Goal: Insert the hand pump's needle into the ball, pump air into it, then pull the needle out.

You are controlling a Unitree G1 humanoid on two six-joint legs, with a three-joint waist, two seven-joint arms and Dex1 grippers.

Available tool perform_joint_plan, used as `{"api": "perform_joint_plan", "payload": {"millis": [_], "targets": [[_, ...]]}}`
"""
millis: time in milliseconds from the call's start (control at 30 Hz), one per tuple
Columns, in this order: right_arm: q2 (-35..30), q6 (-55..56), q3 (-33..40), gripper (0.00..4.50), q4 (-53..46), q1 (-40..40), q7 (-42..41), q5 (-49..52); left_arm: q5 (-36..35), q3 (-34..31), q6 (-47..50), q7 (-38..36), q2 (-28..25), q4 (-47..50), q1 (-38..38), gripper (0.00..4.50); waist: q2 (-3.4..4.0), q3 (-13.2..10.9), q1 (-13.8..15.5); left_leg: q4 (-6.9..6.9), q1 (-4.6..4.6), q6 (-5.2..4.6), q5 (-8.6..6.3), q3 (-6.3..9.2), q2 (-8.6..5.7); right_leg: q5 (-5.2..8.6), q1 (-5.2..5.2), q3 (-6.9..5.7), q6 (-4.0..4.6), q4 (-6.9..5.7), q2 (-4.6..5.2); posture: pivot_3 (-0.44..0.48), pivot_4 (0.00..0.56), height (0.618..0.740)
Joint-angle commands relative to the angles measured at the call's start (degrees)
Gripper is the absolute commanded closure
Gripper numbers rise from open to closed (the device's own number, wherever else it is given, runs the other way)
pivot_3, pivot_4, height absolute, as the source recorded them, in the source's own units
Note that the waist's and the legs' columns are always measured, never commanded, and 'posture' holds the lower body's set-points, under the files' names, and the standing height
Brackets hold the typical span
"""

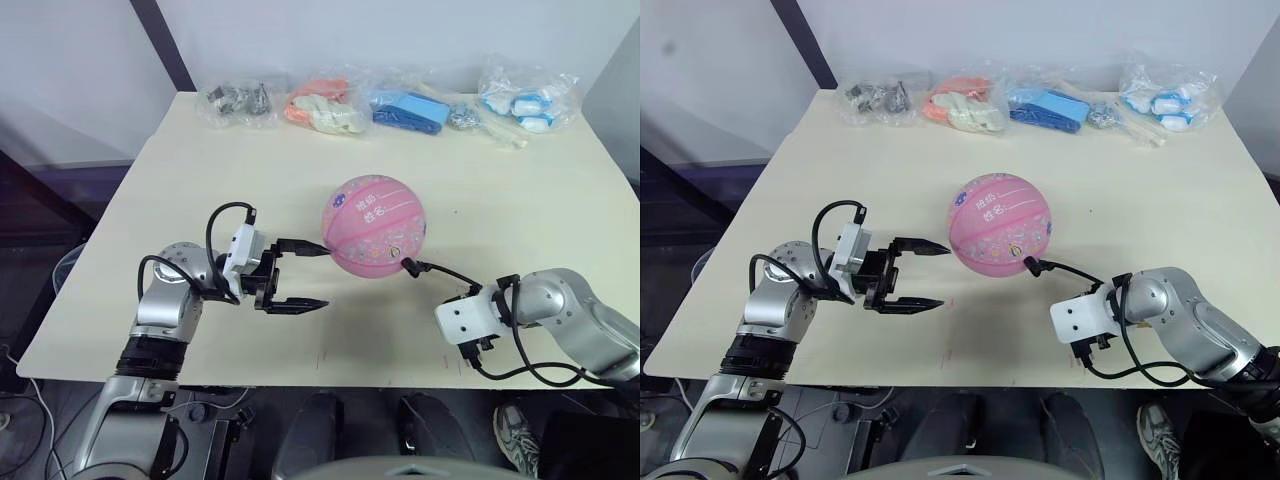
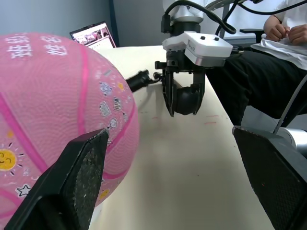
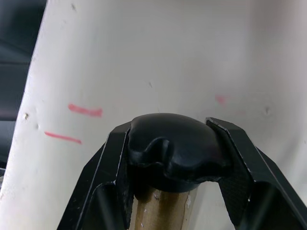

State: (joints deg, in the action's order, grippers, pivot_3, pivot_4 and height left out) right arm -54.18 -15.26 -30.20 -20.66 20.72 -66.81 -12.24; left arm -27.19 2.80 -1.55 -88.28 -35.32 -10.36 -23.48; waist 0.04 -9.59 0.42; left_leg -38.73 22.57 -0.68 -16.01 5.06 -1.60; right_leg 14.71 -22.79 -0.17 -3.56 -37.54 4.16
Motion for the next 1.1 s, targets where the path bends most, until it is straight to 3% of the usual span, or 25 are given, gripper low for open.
{"api": "perform_joint_plan", "payload": {"millis": [33,867,900,1000,1100], "targets": [[2.2,4.7,2.3,2.54,0.4,0.2,1.0,1.4,-0.5,-0.9,-0.7,-0.2,0.4,0.0,-1.3,0.11,0.0,0.0,-0.3,-0.02,-0.02,0.0,0.0,0.0,0.0,0.0,0.0,0.01,0.0,-0.05,0.0,0.0,0.15,0.74],[9.1,14.0,4.7,2.54,5.2,0.7,2.5,1.6,-0.4,-1.9,-1.2,0.3,0.6,-1.7,-2.0,0.11,-0.02,0.0,-1.4,-0.07,-0.06,0.01,0.01,-0.16,0.0,0.0,-0.16,0.21,0.01,-0.28,-0.03,0.0,0.15,0.74],[9.4,13.8,5.0,1.72,5.2,0.5,2.4,2.0,-0.4,-1.9,-1.3,0.2,0.5,-1.7,-2.0,0.0,-0.02,0.0,-1.4,-0.07,-0.06,0.01,0.01,-0.16,0.0,0.0,-0.17,0.22,0.01,-0.29,-0.03,0.0,0.15,0.74],[10.1,13.2,6.0,0.34,4.4,-0.1,2.0,3.7,-0.4,-2.1,-1.3,0.1,0.3,-1.7,-2.0,0.0,-0.02,0.0,-1.3,-0.07,-0.05,0.01,0.01,-0.19,0.01,0.0,-0.18,0.25,0.01,-0.3,-0.03,0.0,0.15,0.74],[10.0,12.7,6.8,0.14,3.8,-0.3,1.6,5.2,-0.4,-2.1,-1.3,0.0,0.2,-1.9,-2.1,0.0,-0.02,0.0,-1.3,-0.07,-0.05,0.01,0.01,-0.2,0.0,0.0,-0.19,0.26,0.01,-0.3,-0.03,0.0,0.15,0.74]]}}
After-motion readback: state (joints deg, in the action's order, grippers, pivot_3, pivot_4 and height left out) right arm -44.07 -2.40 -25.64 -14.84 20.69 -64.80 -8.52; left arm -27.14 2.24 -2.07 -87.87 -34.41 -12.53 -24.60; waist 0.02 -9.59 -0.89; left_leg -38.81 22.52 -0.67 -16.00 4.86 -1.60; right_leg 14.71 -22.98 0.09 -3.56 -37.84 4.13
